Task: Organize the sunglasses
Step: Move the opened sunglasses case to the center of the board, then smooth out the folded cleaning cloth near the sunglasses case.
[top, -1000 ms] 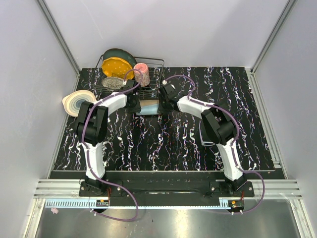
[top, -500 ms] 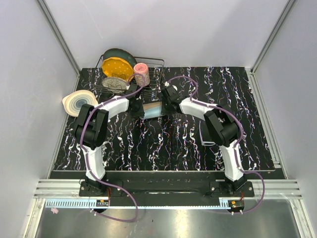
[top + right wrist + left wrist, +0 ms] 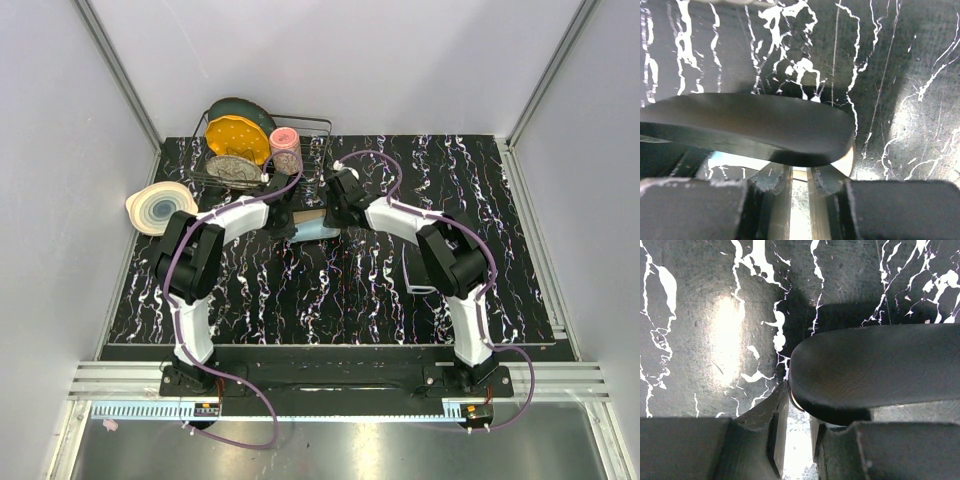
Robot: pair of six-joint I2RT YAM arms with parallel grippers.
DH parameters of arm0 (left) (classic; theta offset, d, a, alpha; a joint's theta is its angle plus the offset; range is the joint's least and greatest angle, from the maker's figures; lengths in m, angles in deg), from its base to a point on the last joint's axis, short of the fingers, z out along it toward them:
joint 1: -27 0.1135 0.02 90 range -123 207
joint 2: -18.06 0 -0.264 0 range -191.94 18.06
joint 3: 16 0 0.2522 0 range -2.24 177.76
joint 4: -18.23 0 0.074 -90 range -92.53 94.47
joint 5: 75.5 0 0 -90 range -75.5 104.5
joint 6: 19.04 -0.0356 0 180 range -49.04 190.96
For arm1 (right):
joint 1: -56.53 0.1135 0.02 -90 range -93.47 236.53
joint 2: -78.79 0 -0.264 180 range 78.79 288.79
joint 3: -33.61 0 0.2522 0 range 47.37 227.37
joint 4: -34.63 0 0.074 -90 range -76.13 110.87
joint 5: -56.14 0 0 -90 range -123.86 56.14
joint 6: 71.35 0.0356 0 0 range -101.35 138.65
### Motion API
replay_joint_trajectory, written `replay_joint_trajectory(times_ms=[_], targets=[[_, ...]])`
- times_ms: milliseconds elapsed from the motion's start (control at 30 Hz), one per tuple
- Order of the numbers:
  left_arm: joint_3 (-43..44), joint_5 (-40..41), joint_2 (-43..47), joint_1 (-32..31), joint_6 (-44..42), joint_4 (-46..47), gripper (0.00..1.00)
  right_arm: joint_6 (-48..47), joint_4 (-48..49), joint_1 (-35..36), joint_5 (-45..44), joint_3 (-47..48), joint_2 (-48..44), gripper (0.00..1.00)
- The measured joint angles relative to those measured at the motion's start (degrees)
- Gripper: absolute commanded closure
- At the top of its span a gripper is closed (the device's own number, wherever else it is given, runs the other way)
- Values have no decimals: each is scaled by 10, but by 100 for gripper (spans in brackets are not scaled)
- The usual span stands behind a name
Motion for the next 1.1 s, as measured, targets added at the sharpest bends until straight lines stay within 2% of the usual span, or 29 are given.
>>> replay_joint_trajectory(times_ms=[600,1100], targets=[[0,23,1,-12,9,-4,74,-2,20,0,21,1,-7,82],[-10,33,20,-21,9,-12,71,1,-1,0,-9,-19,3,85]])
